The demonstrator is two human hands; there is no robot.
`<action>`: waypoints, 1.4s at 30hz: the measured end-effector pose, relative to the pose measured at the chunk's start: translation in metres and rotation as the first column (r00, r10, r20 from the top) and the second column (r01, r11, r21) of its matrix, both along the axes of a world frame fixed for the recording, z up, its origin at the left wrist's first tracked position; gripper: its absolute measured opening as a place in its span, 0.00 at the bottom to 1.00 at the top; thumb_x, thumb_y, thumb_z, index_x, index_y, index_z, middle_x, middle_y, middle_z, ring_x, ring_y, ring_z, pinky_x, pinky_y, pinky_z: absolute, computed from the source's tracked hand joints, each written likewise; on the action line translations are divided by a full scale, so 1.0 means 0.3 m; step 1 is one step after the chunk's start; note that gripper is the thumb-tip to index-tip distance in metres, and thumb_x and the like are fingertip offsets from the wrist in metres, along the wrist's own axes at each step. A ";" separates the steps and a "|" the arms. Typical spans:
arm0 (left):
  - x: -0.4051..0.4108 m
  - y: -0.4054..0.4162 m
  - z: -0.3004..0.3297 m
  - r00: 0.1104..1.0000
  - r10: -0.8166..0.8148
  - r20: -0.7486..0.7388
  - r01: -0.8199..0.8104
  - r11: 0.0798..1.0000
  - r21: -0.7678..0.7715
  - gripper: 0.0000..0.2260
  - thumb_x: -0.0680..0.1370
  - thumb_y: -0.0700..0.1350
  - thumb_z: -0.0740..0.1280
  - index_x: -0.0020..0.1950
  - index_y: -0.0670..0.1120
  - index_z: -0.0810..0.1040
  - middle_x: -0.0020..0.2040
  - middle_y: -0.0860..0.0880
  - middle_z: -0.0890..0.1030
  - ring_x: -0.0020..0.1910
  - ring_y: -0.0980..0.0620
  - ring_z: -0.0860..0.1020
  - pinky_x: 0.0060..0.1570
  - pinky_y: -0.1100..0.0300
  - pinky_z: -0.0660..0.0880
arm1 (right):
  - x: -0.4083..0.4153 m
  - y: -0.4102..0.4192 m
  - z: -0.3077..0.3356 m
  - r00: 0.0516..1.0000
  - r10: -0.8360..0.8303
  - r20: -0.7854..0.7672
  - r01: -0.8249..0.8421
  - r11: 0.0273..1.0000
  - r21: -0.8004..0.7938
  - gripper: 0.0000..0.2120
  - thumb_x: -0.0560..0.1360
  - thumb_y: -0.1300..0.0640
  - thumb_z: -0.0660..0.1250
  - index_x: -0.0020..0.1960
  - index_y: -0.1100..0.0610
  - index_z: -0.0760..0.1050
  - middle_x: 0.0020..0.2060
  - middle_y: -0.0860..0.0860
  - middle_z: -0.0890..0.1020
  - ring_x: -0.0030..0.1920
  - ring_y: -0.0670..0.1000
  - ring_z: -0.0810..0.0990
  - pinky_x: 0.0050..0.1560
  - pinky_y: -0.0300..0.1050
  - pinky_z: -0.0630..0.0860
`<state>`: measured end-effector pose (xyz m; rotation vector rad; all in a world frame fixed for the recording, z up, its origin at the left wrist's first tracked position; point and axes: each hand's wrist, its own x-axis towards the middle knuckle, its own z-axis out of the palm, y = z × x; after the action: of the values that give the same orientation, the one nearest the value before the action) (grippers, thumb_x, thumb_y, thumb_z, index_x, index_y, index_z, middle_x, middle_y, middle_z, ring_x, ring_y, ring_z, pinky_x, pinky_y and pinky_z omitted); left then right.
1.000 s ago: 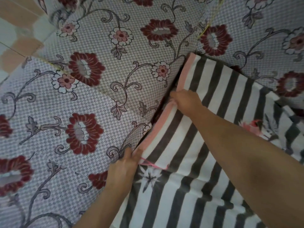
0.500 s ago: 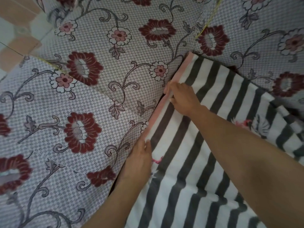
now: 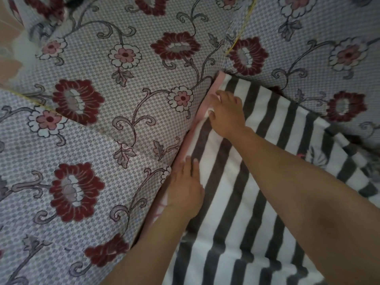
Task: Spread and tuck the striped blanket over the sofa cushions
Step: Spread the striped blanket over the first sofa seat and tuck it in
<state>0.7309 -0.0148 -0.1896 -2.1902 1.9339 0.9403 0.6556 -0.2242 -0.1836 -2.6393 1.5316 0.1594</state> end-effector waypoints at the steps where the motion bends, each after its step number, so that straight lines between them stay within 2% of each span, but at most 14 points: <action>1: -0.004 -0.042 -0.004 0.999 -0.037 -0.019 0.036 0.999 -0.027 0.32 0.80 0.51 0.55 0.77 0.41 0.40 0.78 0.40 0.44 0.77 0.42 0.48 0.74 0.48 0.55 | -0.006 -0.022 -0.006 0.998 -0.044 -0.047 0.048 0.995 0.088 0.26 0.79 0.52 0.55 0.74 0.58 0.58 0.74 0.58 0.60 0.75 0.59 0.56 0.72 0.57 0.53; 3: -0.001 -0.128 -0.023 0.995 -0.092 -0.023 0.091 0.995 -0.033 0.34 0.81 0.53 0.55 0.76 0.41 0.38 0.78 0.40 0.42 0.77 0.42 0.45 0.75 0.48 0.52 | -0.018 -0.055 -0.042 0.983 -0.040 -0.181 0.085 0.964 0.250 0.28 0.80 0.46 0.49 0.77 0.56 0.50 0.77 0.56 0.50 0.77 0.59 0.46 0.74 0.61 0.46; 6: 0.022 -0.224 -0.055 0.988 -0.155 0.004 0.155 0.987 0.050 0.38 0.80 0.57 0.56 0.76 0.41 0.36 0.77 0.38 0.39 0.77 0.41 0.41 0.76 0.48 0.48 | -0.016 -0.085 -0.098 0.972 0.003 -0.234 0.071 0.949 0.307 0.29 0.80 0.44 0.48 0.78 0.51 0.44 0.78 0.51 0.43 0.77 0.58 0.40 0.73 0.65 0.41; 14: 0.050 -0.337 -0.075 0.990 -0.116 -0.083 0.131 0.971 0.202 0.51 0.74 0.59 0.66 0.74 0.38 0.31 0.75 0.37 0.34 0.76 0.40 0.39 0.74 0.50 0.46 | 0.063 -0.193 -0.127 0.963 -0.023 -0.270 0.130 0.913 0.386 0.38 0.76 0.43 0.54 0.77 0.51 0.38 0.77 0.48 0.40 0.77 0.55 0.37 0.72 0.66 0.35; 17: 0.051 -0.350 -0.077 0.990 -0.098 -0.101 0.120 0.964 0.236 0.52 0.73 0.58 0.68 0.73 0.38 0.30 0.75 0.37 0.32 0.76 0.39 0.39 0.74 0.49 0.47 | 0.072 -0.232 -0.084 0.983 -0.058 -0.173 0.138 0.858 0.495 0.44 0.70 0.42 0.58 0.77 0.50 0.38 0.78 0.50 0.41 0.77 0.55 0.37 0.71 0.67 0.34; 22: 0.033 -0.363 -0.070 0.994 -0.051 -0.097 0.073 0.968 0.240 0.51 0.73 0.55 0.69 0.73 0.36 0.31 0.76 0.38 0.35 0.77 0.41 0.41 0.74 0.49 0.52 | 0.058 -0.245 -0.108 0.983 -0.048 -0.179 0.116 0.910 0.397 0.32 0.78 0.39 0.40 0.78 0.52 0.40 0.78 0.51 0.43 0.77 0.51 0.40 0.72 0.65 0.36; 26: 0.024 -0.376 -0.090 0.998 -0.018 -0.064 0.032 0.972 0.231 0.49 0.73 0.51 0.68 0.74 0.36 0.33 0.77 0.39 0.38 0.77 0.43 0.42 0.74 0.50 0.52 | 0.067 -0.267 -0.149 0.973 -0.020 -0.229 0.109 0.917 0.383 0.32 0.78 0.40 0.41 0.77 0.53 0.38 0.78 0.51 0.41 0.77 0.50 0.38 0.72 0.64 0.34; 28: 0.024 -0.381 -0.093 0.998 -0.022 -0.056 0.034 0.972 0.232 0.48 0.73 0.50 0.67 0.74 0.35 0.33 0.77 0.38 0.38 0.77 0.42 0.41 0.75 0.50 0.50 | 0.067 -0.260 -0.132 0.980 -0.018 -0.197 0.090 0.927 0.363 0.32 0.78 0.41 0.44 0.78 0.54 0.41 0.78 0.52 0.46 0.77 0.52 0.42 0.73 0.63 0.38; 30: 0.027 -0.370 -0.095 0.997 -0.014 -0.075 0.030 0.974 0.223 0.48 0.73 0.50 0.67 0.74 0.36 0.33 0.77 0.38 0.38 0.77 0.42 0.41 0.75 0.50 0.49 | 0.061 -0.191 -0.091 0.989 -0.017 -0.150 0.048 0.977 0.210 0.30 0.77 0.47 0.53 0.75 0.61 0.55 0.72 0.58 0.64 0.73 0.58 0.61 0.71 0.60 0.54; 32: 0.035 -0.352 -0.104 0.996 -0.015 -0.083 0.032 0.979 0.202 0.50 0.72 0.52 0.69 0.75 0.37 0.33 0.77 0.39 0.38 0.77 0.43 0.41 0.76 0.52 0.48 | 0.057 -0.089 -0.077 0.989 0.073 -0.131 -0.063 0.994 0.085 0.19 0.73 0.55 0.59 0.59 0.64 0.73 0.55 0.59 0.78 0.59 0.61 0.74 0.63 0.54 0.65; 33: 0.039 -0.345 -0.106 0.996 -0.023 -0.086 0.040 0.980 0.196 0.51 0.72 0.54 0.69 0.75 0.37 0.34 0.77 0.39 0.38 0.77 0.43 0.41 0.76 0.51 0.48 | 0.048 -0.037 -0.087 0.982 0.128 -0.138 -0.114 0.988 0.099 0.16 0.73 0.55 0.60 0.56 0.62 0.75 0.54 0.58 0.79 0.58 0.60 0.74 0.64 0.54 0.64; 35: 0.044 -0.330 -0.103 0.996 -0.053 -0.066 0.065 0.979 0.192 0.51 0.73 0.58 0.68 0.75 0.39 0.33 0.76 0.40 0.35 0.77 0.43 0.39 0.76 0.48 0.47 | 0.037 0.010 -0.097 0.965 0.179 -0.192 -0.142 0.971 0.191 0.23 0.75 0.51 0.59 0.68 0.60 0.69 0.68 0.56 0.71 0.69 0.58 0.65 0.72 0.58 0.53; 37: 0.048 -0.310 -0.097 0.996 -0.084 -0.031 0.088 0.976 0.197 0.48 0.75 0.60 0.63 0.75 0.40 0.32 0.74 0.40 0.29 0.76 0.42 0.37 0.76 0.46 0.47 | 0.041 -0.018 -0.107 0.951 0.164 -0.264 -0.095 0.962 0.257 0.28 0.78 0.51 0.54 0.77 0.54 0.54 0.77 0.50 0.56 0.76 0.55 0.51 0.74 0.60 0.40; 42: 0.052 -0.176 -0.044 0.980 -0.190 0.059 0.175 0.963 0.204 0.36 0.81 0.54 0.54 0.75 0.37 0.34 0.75 0.38 0.33 0.76 0.43 0.37 0.75 0.50 0.42 | 0.010 0.069 -0.049 0.937 0.209 -0.279 -0.112 0.938 0.329 0.28 0.81 0.50 0.50 0.78 0.50 0.43 0.78 0.47 0.45 0.77 0.56 0.39 0.73 0.61 0.33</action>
<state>0.7465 -0.0677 -0.2027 -1.8758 1.8789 0.9563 0.6586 -0.2036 -0.1982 -2.5669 1.2285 0.7934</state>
